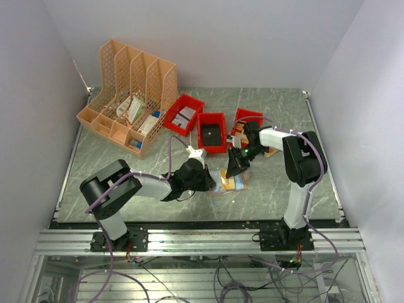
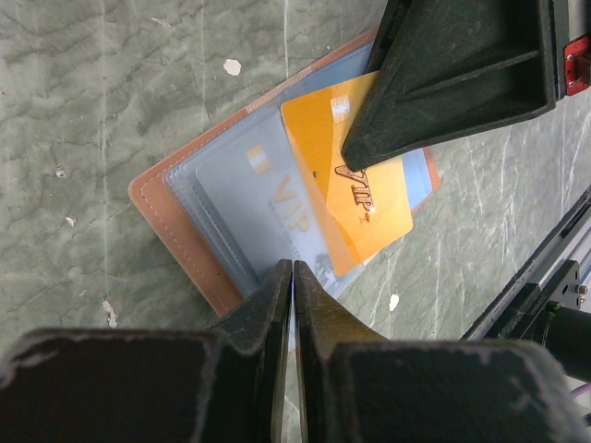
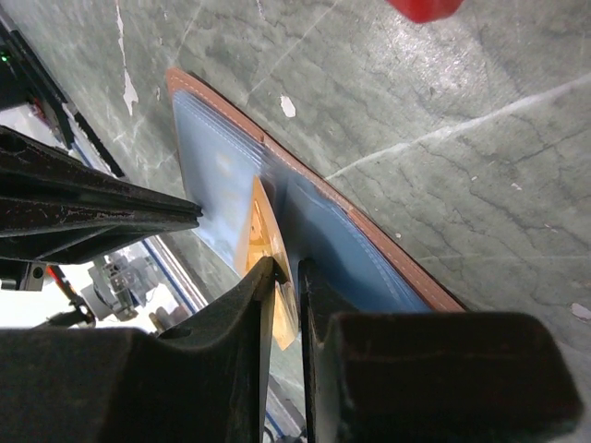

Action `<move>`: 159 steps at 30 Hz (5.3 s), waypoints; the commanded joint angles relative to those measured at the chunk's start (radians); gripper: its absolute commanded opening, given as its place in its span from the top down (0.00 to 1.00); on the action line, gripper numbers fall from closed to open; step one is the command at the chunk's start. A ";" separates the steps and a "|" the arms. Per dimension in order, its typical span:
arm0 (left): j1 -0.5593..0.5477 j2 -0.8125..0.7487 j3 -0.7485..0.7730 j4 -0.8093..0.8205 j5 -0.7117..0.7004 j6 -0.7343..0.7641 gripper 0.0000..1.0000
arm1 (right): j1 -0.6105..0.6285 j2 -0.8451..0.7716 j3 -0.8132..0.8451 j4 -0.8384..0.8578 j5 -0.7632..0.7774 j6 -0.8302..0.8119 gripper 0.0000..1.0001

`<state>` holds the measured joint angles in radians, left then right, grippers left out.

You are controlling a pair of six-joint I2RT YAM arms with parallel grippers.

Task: Put the credit cards into the card holder
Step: Insert the credit card into the card holder.

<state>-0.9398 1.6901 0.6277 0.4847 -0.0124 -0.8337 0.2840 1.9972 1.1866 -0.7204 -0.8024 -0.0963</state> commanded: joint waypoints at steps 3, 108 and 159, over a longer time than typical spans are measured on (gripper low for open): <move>-0.004 -0.014 0.020 -0.046 -0.021 0.027 0.83 | 0.014 0.044 0.013 0.034 0.132 0.018 0.85; -0.239 0.292 0.618 -0.497 -0.584 -0.144 0.79 | 0.048 0.043 0.022 0.062 0.027 0.043 0.75; -0.304 0.105 0.537 -0.642 -0.796 -0.216 0.80 | 0.034 -0.056 0.028 0.076 0.000 0.013 0.68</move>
<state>-1.2266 1.8763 1.1790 -0.2035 -0.7563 -1.1133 0.3218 1.9812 1.2102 -0.6636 -0.8196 -0.0639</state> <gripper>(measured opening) 0.202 0.319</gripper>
